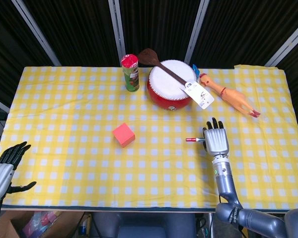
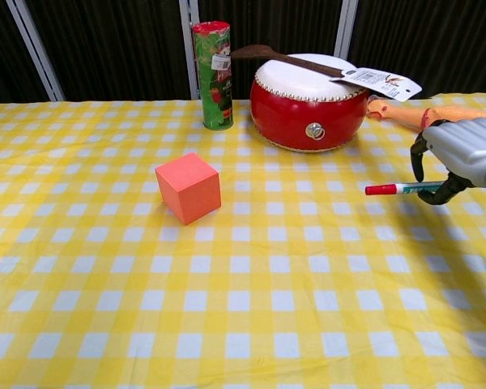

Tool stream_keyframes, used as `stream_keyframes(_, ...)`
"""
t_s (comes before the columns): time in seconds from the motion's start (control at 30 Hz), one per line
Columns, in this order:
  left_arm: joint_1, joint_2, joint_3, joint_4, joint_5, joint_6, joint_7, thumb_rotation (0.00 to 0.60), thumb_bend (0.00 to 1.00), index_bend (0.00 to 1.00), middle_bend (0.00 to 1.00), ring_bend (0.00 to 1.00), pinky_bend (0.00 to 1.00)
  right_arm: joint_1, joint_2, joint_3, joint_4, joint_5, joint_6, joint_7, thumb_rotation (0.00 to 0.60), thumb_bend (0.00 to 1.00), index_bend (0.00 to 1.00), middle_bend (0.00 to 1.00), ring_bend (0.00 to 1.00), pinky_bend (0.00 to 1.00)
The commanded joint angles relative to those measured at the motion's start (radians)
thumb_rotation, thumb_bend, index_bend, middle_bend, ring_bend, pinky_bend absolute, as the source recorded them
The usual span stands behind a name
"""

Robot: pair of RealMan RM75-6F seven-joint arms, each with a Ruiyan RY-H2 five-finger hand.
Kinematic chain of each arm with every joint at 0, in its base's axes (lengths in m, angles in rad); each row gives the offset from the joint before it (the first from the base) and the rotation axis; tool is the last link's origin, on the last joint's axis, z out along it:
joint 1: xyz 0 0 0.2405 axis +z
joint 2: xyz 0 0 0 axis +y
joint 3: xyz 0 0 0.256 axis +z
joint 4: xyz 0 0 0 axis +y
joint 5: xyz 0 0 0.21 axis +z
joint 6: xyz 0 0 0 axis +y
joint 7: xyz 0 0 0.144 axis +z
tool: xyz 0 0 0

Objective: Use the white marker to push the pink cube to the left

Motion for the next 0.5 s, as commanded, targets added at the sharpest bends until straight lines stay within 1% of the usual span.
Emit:
stream_keyframes(0.03,0.000,0.001,-0.001,0.001,-0.003,0.000,-0.002,0.600,0.03,0.00,0.00,0.00,0.00,-0.006,0.006,-0.005,-0.021,-0.002,0.008,-0.013,0.600,0.56,0.41,0.24,0.09,0.19)
stream_keyframes(0.17,0.003,0.002,-0.001,0.001,-0.002,0.005,-0.002,0.600,0.03,0.00,0.00,0.00,0.00,-0.018,0.033,-0.009,-0.083,-0.002,0.031,-0.044,0.600,0.56,0.34,0.21,0.06,0.16)
stream_keyframes(0.3,0.008,0.003,0.000,0.003,-0.001,0.014,-0.005,0.600,0.03,0.00,0.00,0.00,0.00,-0.044,0.084,-0.017,-0.183,-0.012,0.069,-0.056,0.600,0.56,0.31,0.19,0.05,0.15)
stream_keyframes(0.43,0.017,0.002,0.002,0.010,0.006,0.032,-0.008,0.600,0.03,0.00,0.00,0.00,0.00,-0.085,0.175,-0.049,-0.303,-0.076,0.120,-0.042,0.600,0.56,0.30,0.17,0.03,0.12)
stream_keyframes(0.5,0.023,0.000,0.002,0.014,0.013,0.048,-0.009,0.600,0.04,0.00,0.00,0.00,0.00,-0.116,0.236,-0.072,-0.370,-0.123,0.154,-0.014,0.600,0.56,0.30,0.15,0.02,0.11)
